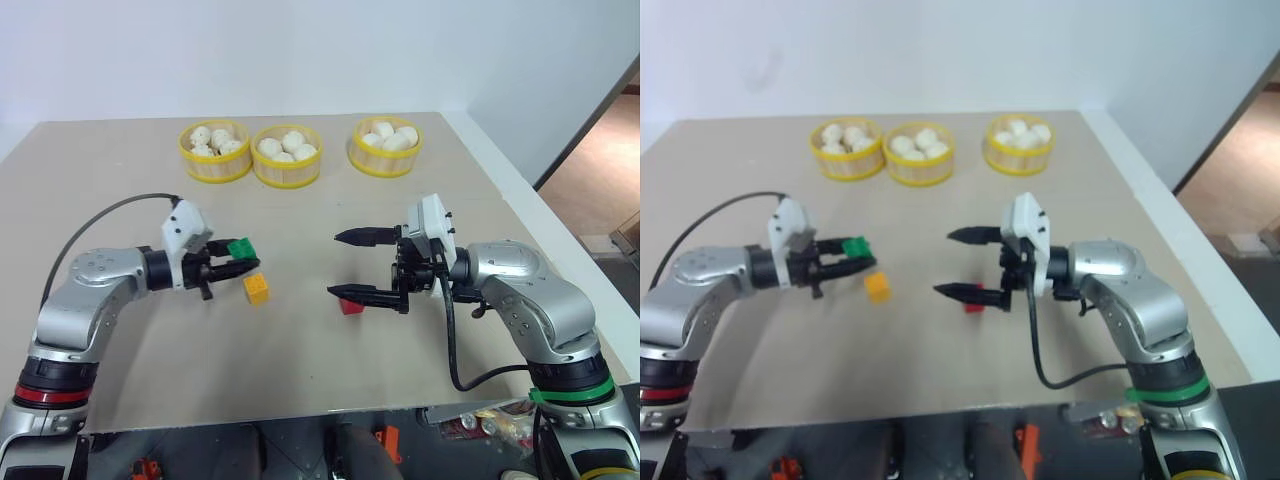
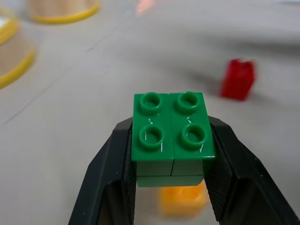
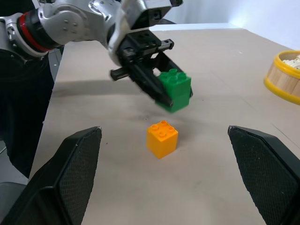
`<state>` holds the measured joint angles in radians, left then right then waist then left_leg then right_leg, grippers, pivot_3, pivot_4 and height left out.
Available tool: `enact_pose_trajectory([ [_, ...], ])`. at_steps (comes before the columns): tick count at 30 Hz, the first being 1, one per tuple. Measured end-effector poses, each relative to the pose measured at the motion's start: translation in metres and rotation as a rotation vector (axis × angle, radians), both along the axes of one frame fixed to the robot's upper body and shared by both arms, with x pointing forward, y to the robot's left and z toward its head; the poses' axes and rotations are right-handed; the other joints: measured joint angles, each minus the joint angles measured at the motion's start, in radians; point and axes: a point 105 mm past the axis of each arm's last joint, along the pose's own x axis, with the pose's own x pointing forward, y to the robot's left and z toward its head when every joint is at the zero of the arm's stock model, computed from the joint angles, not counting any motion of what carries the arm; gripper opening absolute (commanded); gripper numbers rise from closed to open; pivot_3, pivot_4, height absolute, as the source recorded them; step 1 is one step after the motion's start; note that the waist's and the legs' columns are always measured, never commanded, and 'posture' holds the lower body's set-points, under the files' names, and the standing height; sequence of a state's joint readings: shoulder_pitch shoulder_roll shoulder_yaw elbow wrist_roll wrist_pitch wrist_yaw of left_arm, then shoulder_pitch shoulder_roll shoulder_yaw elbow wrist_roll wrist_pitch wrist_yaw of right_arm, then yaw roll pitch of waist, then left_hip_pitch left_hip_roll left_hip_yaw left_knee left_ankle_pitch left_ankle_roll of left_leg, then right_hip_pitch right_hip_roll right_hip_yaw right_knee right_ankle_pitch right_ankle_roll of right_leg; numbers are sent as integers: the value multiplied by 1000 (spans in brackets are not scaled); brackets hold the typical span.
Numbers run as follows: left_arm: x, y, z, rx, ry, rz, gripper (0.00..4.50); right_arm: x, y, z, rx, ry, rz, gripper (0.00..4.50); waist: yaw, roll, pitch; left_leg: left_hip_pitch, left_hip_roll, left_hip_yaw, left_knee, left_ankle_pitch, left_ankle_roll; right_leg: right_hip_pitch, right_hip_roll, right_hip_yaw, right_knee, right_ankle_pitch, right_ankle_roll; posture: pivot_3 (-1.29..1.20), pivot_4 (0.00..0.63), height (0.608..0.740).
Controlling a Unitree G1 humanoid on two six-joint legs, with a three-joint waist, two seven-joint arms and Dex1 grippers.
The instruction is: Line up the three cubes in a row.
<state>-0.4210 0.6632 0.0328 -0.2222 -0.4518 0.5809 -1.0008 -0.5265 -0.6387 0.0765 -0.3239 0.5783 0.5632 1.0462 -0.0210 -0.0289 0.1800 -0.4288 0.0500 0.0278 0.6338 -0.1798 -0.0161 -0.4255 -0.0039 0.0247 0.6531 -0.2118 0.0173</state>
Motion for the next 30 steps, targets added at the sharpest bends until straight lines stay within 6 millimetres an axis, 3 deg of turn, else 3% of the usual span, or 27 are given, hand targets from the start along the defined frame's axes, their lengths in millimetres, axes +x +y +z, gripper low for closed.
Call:
enact_pose_trajectory([
  [4,-14,-22,-2,-10,29,-69,1343,0,0,0,0,0,-1,4500,-1,0,0,0,0,0,0,0,0,0,0,0,0,0,0,0,150,740],
  [15,-26,-48,-28,66,64,-167,1343,-1,0,-1,0,16,2,4500,0,0,0,0,0,0,0,0,0,0,1,1,0,-1,-1,0,150,740],
  [23,-27,-72,-43,100,2,-259,1343,-4,0,-1,-10,22,25,4500,0,0,0,0,-1,0,1,0,0,1,0,1,0,-2,-3,0,150,740],
  [30,-17,-78,-46,82,18,-217,1343,-4,-2,-3,-19,28,19,4500,-1,0,0,0,-1,0,1,0,0,1,1,1,0,0,1,0,150,740],
])
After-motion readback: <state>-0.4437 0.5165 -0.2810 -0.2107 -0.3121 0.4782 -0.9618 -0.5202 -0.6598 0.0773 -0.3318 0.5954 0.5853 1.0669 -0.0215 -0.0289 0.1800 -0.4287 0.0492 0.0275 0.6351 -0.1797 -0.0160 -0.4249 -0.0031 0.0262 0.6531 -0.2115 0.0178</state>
